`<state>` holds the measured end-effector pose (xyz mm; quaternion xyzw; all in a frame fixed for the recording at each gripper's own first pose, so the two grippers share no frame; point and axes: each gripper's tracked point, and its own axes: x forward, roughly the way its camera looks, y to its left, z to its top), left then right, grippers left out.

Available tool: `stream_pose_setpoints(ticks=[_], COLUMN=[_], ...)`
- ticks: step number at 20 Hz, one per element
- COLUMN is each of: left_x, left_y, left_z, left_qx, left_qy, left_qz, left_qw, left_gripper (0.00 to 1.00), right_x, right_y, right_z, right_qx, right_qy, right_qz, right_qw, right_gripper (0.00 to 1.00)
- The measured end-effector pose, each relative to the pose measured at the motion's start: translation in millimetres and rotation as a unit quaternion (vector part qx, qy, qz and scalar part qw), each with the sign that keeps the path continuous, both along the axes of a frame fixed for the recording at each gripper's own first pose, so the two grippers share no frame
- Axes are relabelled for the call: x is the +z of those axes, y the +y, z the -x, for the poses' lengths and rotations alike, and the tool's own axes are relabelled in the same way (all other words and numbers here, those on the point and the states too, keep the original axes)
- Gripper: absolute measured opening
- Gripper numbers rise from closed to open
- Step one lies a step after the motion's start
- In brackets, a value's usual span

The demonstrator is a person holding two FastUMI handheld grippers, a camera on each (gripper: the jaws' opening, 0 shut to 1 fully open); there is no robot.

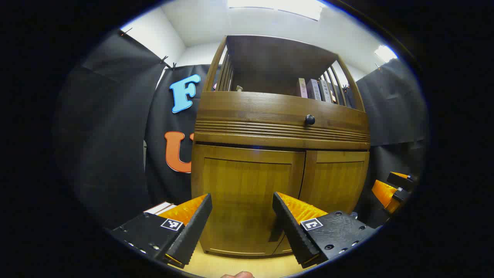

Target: Open the right door of the double-door shoe cabinet with the right hand, and open the left door with the left hand.

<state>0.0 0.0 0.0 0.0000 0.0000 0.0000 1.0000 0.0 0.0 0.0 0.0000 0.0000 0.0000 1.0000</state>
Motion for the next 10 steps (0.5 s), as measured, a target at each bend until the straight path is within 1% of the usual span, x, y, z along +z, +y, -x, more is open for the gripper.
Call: stream_pose_setpoints(ticks=[1, 2, 3, 4, 5, 6, 10], left_x=[4, 6, 7, 8, 6, 3, 3], left_y=[0, 2, 4, 4, 5, 3, -6], left_z=[-3, -5, -6, -6, -6, -4, 4], left_qx=[0.0, 0.002, 0.006, 0.008, 0.012, 0.011, 0.002], left_qy=[-0.004, -0.007, -0.011, -0.016, -0.013, -0.011, -0.01], left_qz=[0.003, 0.001, -0.003, -0.009, -0.014, -0.016, -0.027], left_qw=[1.0, 1.0, 1.0, 1.0, 1.0, 1.0, 1.0], left_gripper=[0.95, 0.95, 1.0, 1.0, 1.0, 0.95, 0.95], right_x=[3, 6, 6, 6, 6, 6, 10], right_y=[-3, -4, -4, -2, -1, 2, 12], right_z=[0, 0, 1, 1, 0, -1, -2], right_qx=[-0.005, -0.007, -0.007, -0.001, 0.001, 0.007, 0.026], right_qy=[-0.004, -0.008, -0.009, -0.011, -0.008, -0.006, -0.01], right_qz=[-0.001, -0.001, 0.001, 0.0, -0.002, -0.004, 0.005], right_qw=[1.0, 1.0, 1.0, 1.0, 1.0, 1.0, 1.0], right_gripper=[0.99, 1.0, 1.0, 1.0, 0.98, 1.0, 1.0])
